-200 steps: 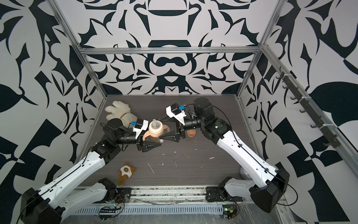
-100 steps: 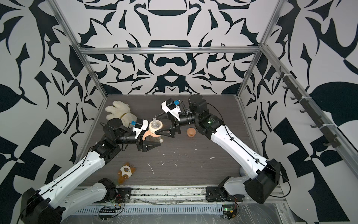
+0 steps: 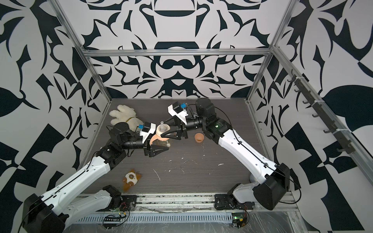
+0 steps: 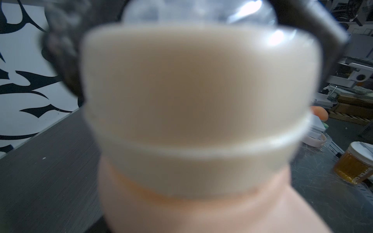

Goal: Assemble the baby bottles
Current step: Screw the nipple onto the baby bottle.

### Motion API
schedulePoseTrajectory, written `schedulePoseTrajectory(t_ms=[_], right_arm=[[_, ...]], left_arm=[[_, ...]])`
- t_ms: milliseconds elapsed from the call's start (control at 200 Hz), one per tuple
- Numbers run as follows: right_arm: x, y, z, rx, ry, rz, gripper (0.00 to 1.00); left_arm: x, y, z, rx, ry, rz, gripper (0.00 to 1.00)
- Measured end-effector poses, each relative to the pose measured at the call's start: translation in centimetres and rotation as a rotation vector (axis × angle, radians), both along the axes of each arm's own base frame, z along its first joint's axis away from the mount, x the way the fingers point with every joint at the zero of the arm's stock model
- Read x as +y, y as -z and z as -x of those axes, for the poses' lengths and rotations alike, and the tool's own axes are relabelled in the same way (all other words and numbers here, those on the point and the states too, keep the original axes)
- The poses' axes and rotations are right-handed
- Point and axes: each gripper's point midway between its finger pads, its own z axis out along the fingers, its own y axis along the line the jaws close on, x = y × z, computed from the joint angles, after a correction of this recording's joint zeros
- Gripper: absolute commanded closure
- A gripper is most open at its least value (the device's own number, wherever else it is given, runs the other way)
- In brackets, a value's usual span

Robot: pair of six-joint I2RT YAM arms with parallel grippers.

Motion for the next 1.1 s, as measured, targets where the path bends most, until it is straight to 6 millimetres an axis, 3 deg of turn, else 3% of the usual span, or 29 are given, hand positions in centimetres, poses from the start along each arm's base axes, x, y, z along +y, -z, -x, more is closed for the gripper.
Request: schedulePoseTrajectory(t_ms=[255,675,850,945,1100], right_arm=[[-0.3,2.0,-1.9,0.019,0.156,-0.002,0.68],[-0.2,6.4,-7.1,0.201,0.513,-0.213,0.72],[-0.2,6.7,-8.0,0.233,0.640,-0.284,0.74],[-0.3,6.5,-8.3,0.233,0.676,-0.311,0.67],[-0.4,6.3,-8.4,0.222,0.695,-0.314,0.33]], left_arm=[[0.5,1.5,-2.1,0.010,-0.134,-0.080,1.00],[1.4,5.6,-6.7,0.002,-0.454,-0.318,1.00],[1.6,5.9,-7.7,-0.018,-0.515,-0.350,1.00],[1.6,5.7,-8.0,-0.022,-0.526,-0.350,1.00],[1.6,5.6,-8.3,-0.010,-0.514,-0.344,1.00]])
